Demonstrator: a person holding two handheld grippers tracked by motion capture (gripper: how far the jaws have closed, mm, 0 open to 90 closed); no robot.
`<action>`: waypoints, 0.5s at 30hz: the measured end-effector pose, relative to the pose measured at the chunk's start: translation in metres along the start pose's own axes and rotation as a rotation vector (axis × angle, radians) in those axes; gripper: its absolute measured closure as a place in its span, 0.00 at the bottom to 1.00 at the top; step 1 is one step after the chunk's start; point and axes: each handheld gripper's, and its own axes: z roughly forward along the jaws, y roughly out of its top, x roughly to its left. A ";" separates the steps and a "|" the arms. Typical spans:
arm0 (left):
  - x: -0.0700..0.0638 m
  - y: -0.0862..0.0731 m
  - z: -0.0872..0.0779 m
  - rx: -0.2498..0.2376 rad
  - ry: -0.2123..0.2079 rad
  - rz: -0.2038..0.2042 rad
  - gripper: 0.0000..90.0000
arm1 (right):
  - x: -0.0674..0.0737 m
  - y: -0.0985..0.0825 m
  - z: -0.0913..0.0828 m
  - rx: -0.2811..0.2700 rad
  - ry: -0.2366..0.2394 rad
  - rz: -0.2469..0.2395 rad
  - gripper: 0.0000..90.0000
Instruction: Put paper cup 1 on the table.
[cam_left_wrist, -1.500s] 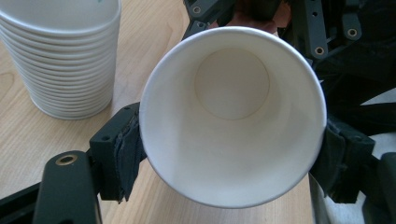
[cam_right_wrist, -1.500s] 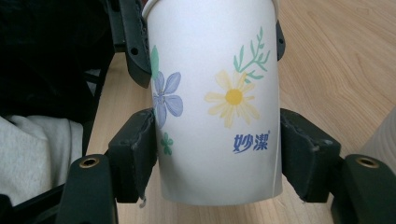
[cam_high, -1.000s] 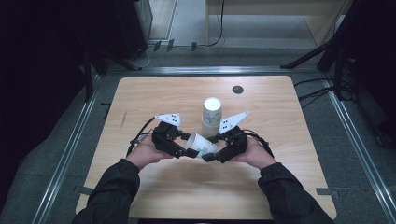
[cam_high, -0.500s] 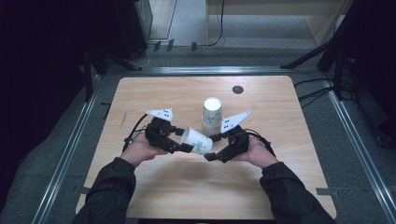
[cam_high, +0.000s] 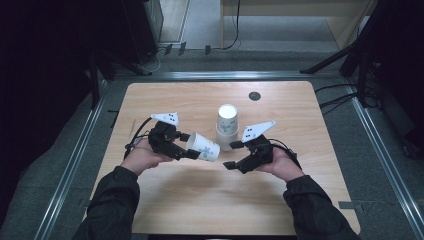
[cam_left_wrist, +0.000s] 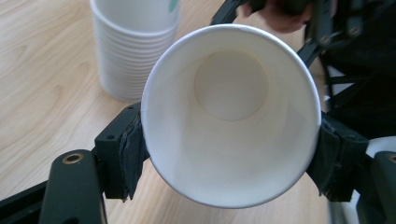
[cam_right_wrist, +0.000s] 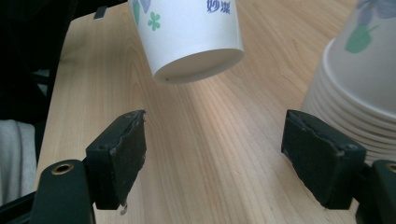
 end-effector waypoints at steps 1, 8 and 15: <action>0.001 0.000 -0.001 0.006 0.008 -0.002 0.27 | 0.000 -0.001 -0.001 -0.004 -0.016 -0.003 0.25; 0.004 -0.002 -0.014 0.023 0.061 -0.012 0.27 | -0.001 -0.007 -0.011 -0.025 -0.097 0.038 0.24; 0.015 -0.007 -0.021 0.063 0.111 -0.043 0.27 | 0.002 -0.015 -0.020 -0.036 -0.148 0.004 0.22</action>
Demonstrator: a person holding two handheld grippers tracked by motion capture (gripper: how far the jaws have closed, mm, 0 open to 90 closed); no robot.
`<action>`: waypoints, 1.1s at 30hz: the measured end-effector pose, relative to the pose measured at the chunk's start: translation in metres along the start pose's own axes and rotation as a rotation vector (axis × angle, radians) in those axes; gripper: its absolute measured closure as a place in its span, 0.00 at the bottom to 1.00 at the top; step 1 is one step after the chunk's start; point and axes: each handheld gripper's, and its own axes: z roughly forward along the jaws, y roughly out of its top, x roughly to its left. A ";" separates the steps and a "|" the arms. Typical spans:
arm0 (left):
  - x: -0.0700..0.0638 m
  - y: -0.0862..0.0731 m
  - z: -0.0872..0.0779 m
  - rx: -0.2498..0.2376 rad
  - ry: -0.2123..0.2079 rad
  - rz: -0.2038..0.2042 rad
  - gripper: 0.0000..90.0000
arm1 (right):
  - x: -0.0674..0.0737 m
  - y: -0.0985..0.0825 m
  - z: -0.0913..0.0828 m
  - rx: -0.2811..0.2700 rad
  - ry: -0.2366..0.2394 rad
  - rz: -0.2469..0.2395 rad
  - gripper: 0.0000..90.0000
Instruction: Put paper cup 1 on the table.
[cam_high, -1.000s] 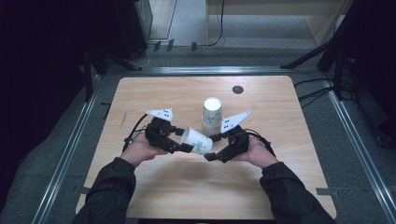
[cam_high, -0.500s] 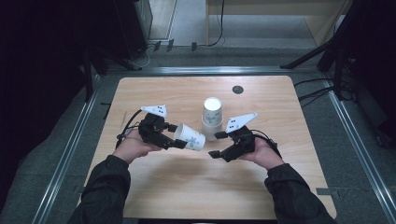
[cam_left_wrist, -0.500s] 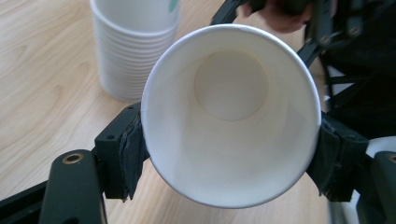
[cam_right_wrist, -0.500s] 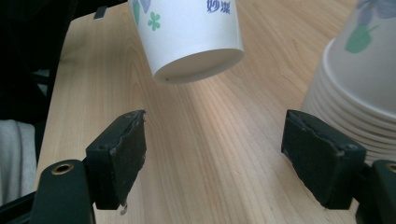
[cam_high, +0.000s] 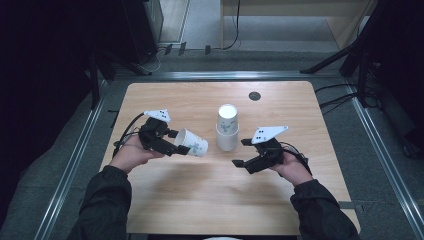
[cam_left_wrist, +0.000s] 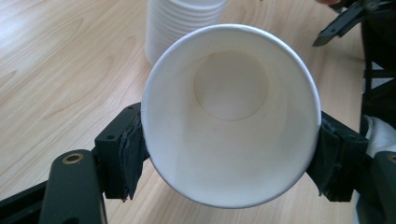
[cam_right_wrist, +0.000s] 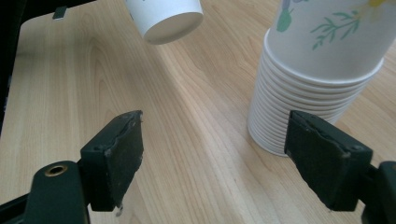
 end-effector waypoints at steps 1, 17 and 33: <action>0.002 -0.001 -0.001 0.003 0.005 -0.013 0.27 | -0.001 -0.001 0.000 0.002 -0.004 0.007 0.22; 0.042 -0.001 -0.028 0.144 0.169 -0.083 0.27 | -0.014 -0.004 0.001 0.008 -0.025 0.046 0.23; 0.090 0.007 -0.043 0.352 0.335 -0.158 0.27 | -0.009 -0.007 0.010 0.040 -0.012 0.035 0.22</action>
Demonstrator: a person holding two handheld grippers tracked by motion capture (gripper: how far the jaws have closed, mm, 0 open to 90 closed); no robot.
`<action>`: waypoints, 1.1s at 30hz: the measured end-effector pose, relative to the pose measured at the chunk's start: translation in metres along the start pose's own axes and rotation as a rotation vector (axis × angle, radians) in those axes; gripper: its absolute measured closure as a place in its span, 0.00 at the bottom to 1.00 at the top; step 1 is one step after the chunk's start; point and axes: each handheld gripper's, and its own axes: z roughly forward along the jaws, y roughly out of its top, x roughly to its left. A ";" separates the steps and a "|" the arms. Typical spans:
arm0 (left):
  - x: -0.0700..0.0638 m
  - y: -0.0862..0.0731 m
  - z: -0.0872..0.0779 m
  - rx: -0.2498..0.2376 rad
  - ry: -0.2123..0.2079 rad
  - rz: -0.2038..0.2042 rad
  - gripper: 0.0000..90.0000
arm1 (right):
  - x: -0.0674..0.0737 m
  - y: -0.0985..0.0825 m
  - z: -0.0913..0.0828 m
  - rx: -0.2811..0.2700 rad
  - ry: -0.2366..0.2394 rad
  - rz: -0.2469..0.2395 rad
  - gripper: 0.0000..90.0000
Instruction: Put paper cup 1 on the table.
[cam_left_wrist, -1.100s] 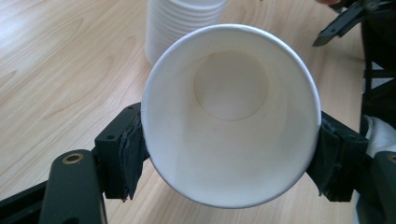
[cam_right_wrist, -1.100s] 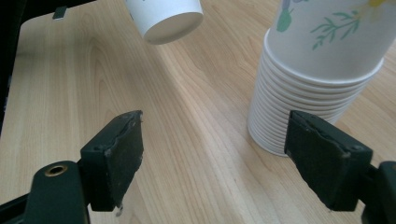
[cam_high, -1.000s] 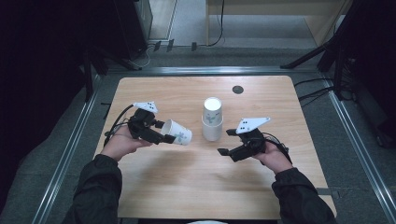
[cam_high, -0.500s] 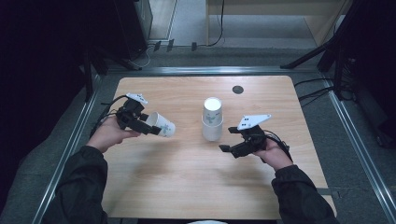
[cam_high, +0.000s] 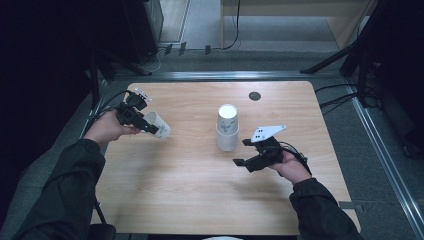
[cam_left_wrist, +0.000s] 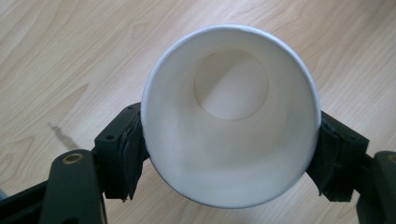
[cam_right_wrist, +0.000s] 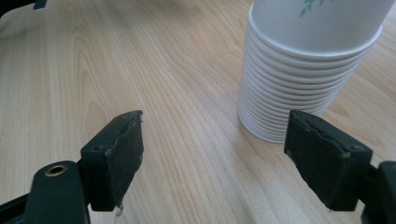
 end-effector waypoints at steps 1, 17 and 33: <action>0.004 0.000 0.001 0.011 0.001 -0.012 0.27 | 0.000 0.000 0.001 0.002 -0.002 -0.004 0.23; 0.030 -0.001 0.027 0.152 0.090 -0.057 0.26 | 0.002 -0.002 0.003 0.016 0.004 0.000 0.22; 0.031 0.001 0.037 0.157 0.080 -0.096 0.16 | 0.002 -0.002 0.005 0.017 -0.002 -0.007 0.22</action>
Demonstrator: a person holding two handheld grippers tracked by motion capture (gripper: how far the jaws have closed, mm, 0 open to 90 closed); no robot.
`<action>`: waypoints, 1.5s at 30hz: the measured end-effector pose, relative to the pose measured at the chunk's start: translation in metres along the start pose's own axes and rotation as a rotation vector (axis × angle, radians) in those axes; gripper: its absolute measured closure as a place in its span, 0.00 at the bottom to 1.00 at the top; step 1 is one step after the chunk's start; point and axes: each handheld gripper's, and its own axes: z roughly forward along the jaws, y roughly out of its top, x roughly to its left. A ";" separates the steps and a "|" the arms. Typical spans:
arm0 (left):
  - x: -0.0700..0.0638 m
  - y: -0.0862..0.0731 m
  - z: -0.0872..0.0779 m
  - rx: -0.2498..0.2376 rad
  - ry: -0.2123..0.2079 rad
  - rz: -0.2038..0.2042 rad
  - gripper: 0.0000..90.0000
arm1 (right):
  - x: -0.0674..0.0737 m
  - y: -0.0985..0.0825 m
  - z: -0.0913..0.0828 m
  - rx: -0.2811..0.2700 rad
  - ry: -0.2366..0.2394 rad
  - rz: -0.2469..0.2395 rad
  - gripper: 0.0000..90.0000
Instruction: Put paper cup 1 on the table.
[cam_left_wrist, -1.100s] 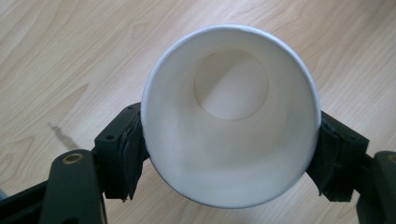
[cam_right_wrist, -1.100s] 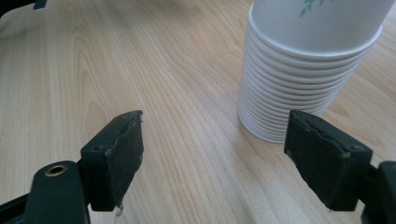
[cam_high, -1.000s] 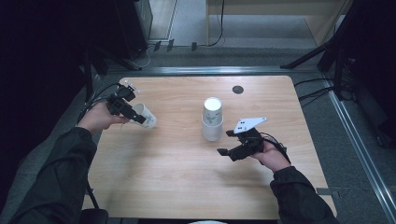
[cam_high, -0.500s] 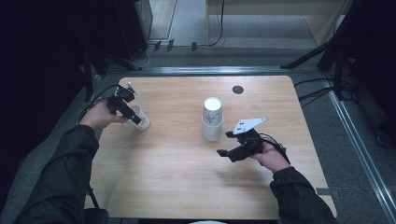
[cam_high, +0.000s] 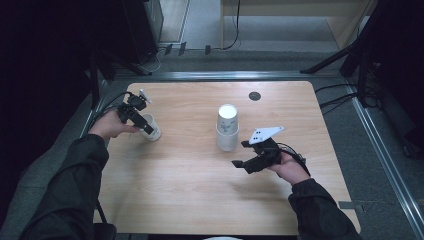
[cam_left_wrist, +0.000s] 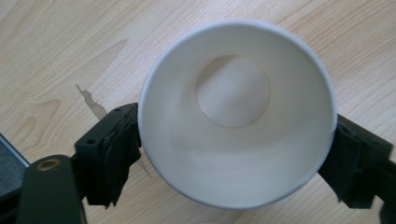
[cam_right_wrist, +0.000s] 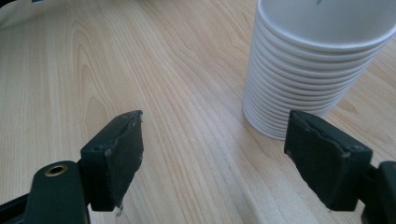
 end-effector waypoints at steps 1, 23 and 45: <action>0.001 -0.001 0.000 -0.006 -0.010 -0.005 0.14 | 0.000 0.000 0.000 0.000 0.000 -0.001 0.22; 0.002 -0.014 -0.005 -0.096 -0.101 -0.050 0.09 | -0.002 -0.001 -0.002 -0.002 -0.007 0.002 0.22; -0.033 -0.033 -0.058 -0.373 -0.193 -0.040 0.10 | -0.008 -0.001 -0.009 -0.047 -0.005 0.008 0.23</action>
